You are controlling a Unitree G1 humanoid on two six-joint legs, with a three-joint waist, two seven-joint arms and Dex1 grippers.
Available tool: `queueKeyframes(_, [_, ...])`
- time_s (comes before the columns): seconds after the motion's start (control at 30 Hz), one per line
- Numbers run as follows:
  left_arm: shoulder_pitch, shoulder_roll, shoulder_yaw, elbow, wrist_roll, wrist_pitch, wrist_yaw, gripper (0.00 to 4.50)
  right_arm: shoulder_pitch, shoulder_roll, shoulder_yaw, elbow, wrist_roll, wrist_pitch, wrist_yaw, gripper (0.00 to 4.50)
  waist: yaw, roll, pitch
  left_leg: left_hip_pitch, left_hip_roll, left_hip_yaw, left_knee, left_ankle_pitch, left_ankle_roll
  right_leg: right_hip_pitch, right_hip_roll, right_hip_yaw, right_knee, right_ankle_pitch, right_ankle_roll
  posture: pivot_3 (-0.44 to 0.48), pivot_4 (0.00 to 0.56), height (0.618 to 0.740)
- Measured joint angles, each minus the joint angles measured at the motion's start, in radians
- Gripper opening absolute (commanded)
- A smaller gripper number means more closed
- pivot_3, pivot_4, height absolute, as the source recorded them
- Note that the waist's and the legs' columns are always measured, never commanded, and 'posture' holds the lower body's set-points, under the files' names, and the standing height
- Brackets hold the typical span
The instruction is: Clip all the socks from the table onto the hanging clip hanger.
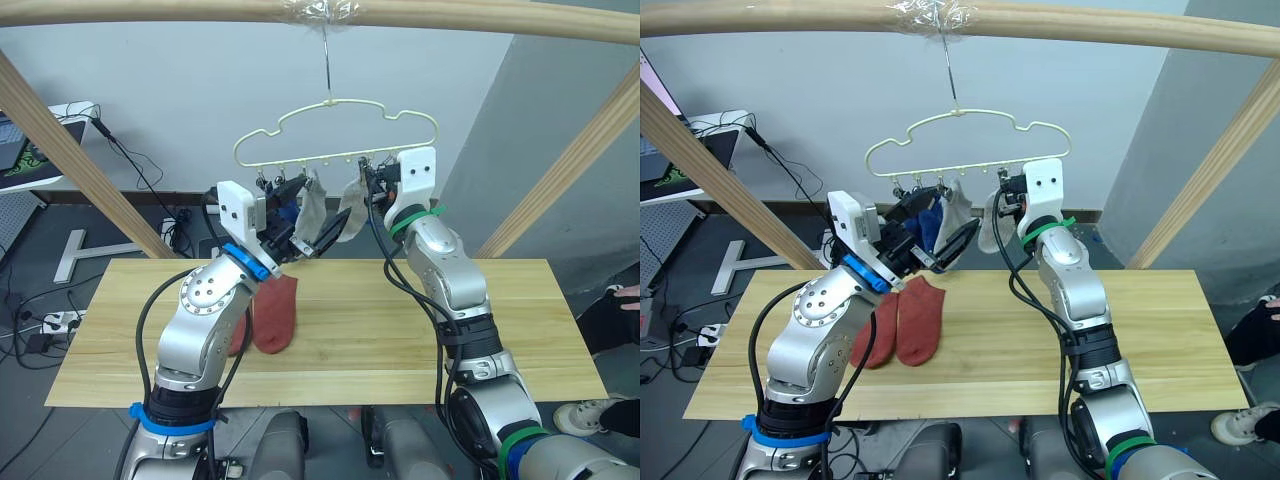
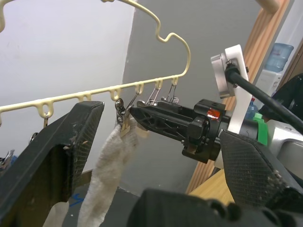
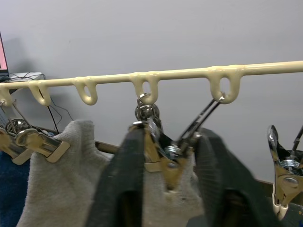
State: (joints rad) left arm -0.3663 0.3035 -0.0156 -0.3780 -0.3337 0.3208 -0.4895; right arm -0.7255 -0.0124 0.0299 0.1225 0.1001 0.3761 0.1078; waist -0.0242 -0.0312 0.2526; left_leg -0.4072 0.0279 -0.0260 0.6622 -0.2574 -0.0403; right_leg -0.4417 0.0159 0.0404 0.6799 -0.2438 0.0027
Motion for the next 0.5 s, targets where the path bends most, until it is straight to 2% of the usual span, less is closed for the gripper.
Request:
queueKeyframes(0.03, [0.0, 0.0, 0.0, -0.004, 0.0, 0.0, 0.0, 4.5, 0.0, -0.002, 0.0, 0.003, 0.0, 0.0, 0.0, 0.18, 0.0, 0.0, 0.0, 0.0, 0.0, 0.0, 0.0, 0.0, 0.0, 0.0, 0.0, 0.0, 0.0, 0.0, 0.0, 0.1, 0.221, 0.74])
queueKeyframes(0.07, [0.0, 0.0, 0.0, -0.006, 0.0, 0.0, 0.001, 4.5, 0.0, -0.003, -0.001, 0.003, 0.0, 0.0, 0.0, 0.16, 0.0, 0.0, 0.0, 0.0, 0.0, 0.0, 0.0, 0.0, 0.0, 0.0, 0.0, 0.0, 0.0, 0.0, 0.0, 0.101, 0.218, 0.74])
queueKeyframes(0.5, [0.006, -0.001, -0.016, -0.01, 0.0, 0.0, 0.007, 4.5, 0.0, -0.006, 0.0, 0.003, -0.001, 0.0, -0.001, 0.15, 0.0, 0.0, 0.0, 0.0, 0.0, 0.0, 0.0, 0.0, 0.0, 0.0, 0.0, 0.0, 0.0, 0.0, 0.0, 0.101, 0.214, 0.74])
